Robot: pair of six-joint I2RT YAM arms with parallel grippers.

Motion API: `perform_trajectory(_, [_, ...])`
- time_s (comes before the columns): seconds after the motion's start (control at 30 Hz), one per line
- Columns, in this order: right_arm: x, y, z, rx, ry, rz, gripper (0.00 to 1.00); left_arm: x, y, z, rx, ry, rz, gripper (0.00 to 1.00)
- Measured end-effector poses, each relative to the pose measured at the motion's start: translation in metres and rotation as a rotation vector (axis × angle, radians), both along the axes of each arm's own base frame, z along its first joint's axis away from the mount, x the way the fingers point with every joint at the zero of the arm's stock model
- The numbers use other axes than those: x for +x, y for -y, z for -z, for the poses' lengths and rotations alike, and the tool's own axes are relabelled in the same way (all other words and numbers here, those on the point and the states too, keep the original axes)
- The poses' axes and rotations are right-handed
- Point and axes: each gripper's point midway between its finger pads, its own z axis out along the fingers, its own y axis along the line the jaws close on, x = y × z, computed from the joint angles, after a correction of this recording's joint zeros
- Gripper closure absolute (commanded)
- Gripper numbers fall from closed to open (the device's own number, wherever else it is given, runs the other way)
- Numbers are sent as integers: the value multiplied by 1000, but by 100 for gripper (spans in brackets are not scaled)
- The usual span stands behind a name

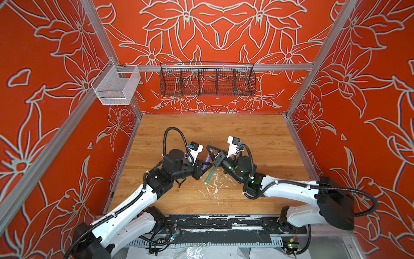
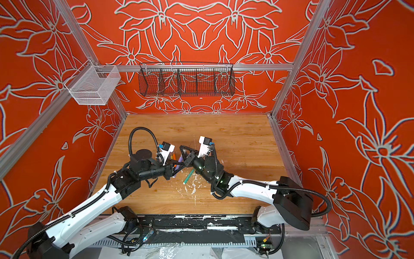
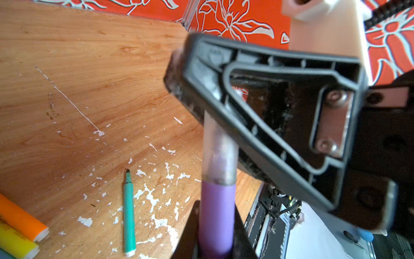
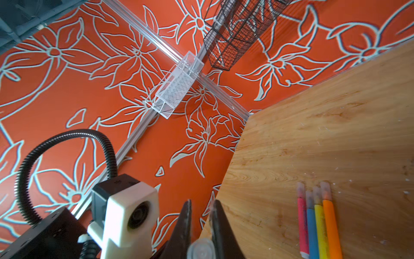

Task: Insert the pens into the pen caps
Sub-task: 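Open the right gripper and withdraw it while the left gripper lowers the capped purple marker, then lay the capped purple marker beside the orange marker with the left gripper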

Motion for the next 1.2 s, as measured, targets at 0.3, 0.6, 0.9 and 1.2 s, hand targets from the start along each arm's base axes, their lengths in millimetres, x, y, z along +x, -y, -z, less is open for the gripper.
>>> perform_trajectory(0.3, [-65,-7,18,-289,-16,-186,39,56,-71,-14,-68,39,-468,100])
perform_trajectory(0.6, [-13,153,-36,-406,116,300,13,44,-43,104,197,-217,-572,100])
perform_trajectory(0.9, [40,278,60,-788,-27,741,10,58,-28,150,339,-359,-646,100])
perform_trajectory(1.2, [62,334,155,-993,-270,844,15,72,-14,183,448,-424,-659,100])
